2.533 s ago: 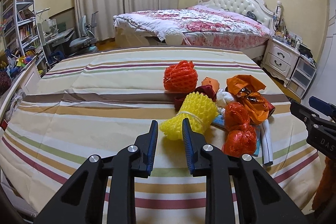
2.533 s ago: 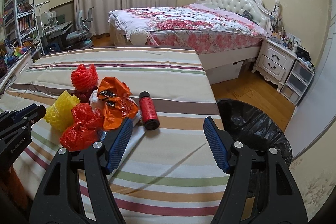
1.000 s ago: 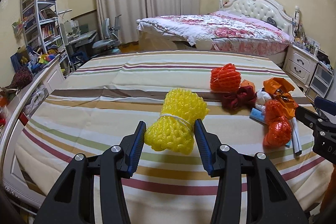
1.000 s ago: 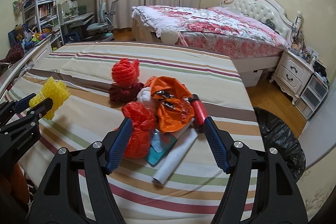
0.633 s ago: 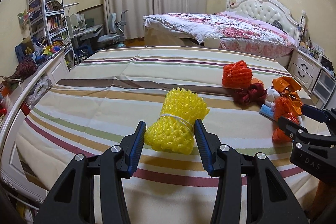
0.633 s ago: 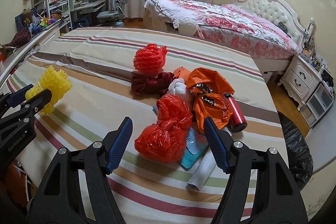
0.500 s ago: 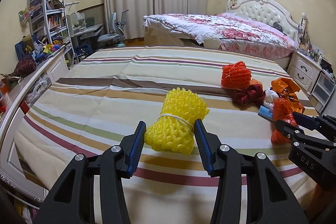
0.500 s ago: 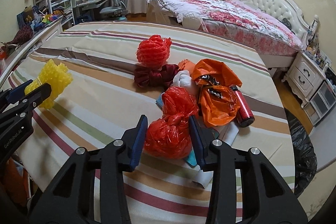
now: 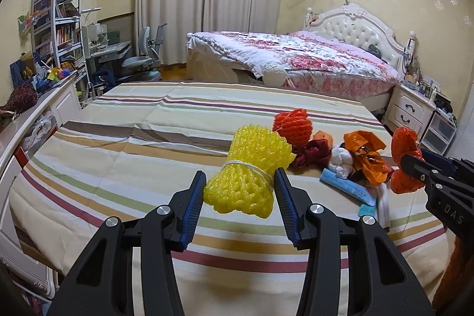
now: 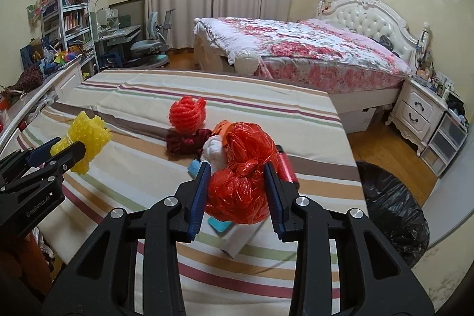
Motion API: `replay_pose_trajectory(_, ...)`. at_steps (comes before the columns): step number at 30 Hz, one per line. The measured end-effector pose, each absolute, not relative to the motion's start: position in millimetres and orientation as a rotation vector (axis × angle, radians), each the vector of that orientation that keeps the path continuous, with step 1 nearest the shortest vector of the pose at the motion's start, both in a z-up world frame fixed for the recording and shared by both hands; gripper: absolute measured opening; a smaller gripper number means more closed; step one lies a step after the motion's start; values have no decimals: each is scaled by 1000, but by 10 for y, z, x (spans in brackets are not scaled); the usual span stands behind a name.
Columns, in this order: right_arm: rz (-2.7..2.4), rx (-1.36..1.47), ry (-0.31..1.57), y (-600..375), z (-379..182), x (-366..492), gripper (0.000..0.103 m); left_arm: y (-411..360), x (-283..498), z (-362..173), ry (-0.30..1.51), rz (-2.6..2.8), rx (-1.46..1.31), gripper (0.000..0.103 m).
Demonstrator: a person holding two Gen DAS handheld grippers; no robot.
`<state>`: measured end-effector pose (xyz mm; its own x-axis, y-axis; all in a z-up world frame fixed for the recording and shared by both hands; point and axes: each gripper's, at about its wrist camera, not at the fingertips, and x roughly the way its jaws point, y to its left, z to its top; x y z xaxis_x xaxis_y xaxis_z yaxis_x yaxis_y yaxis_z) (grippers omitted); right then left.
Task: Collect trash
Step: 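Carry both items over the bin while the right tool releases the red bag inside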
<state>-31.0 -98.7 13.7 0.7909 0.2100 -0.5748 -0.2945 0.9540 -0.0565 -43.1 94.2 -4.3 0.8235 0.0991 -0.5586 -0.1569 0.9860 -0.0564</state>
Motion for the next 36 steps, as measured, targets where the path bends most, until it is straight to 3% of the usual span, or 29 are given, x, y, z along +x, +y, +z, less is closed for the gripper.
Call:
replay_pose_trajectory(9, 75, -109, 568, -1728, 226, -155, 36, 296, -210, 160, 532, -5, -58, 47)
replay_pose_trajectory(20, -114, -15, 628, -2516, -45, 143, 36, -530, 252, 143, 544, -184, -6, 47)
replay_pose_trajectory(36, -266, 100, 676, -2934, -294, 346, 36, -1225, 700, -70, 603, -325, 94, 47)
